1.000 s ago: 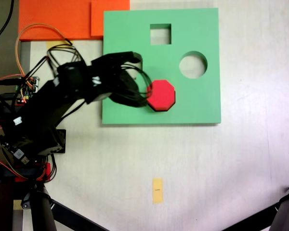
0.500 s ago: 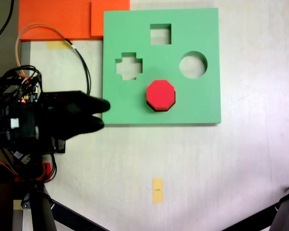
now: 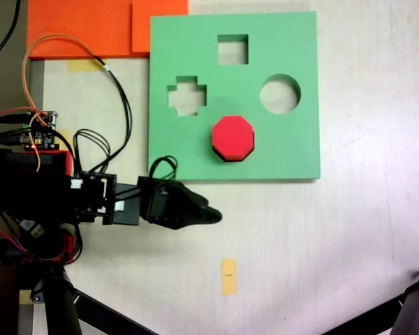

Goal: Put the octagonal pillar block into the corresponding hole

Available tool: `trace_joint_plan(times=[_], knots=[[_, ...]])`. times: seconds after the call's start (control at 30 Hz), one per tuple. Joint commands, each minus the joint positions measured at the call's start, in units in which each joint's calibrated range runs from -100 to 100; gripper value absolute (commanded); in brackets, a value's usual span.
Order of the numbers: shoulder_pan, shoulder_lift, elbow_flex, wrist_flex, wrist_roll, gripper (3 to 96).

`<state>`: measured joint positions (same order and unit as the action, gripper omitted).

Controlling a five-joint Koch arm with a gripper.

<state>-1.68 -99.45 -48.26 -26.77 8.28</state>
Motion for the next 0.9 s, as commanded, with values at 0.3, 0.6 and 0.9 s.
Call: trace_joint_plan(times=[0.3, 0.6, 0.9], knots=[[2.83, -0.55, -51.74, 55.04, -9.87, 49.4], [2.54, -0.55, -51.74, 28.36, -10.31, 46.6], [2.34, -0.55, -51.74, 28.27, -10.11, 49.4]])
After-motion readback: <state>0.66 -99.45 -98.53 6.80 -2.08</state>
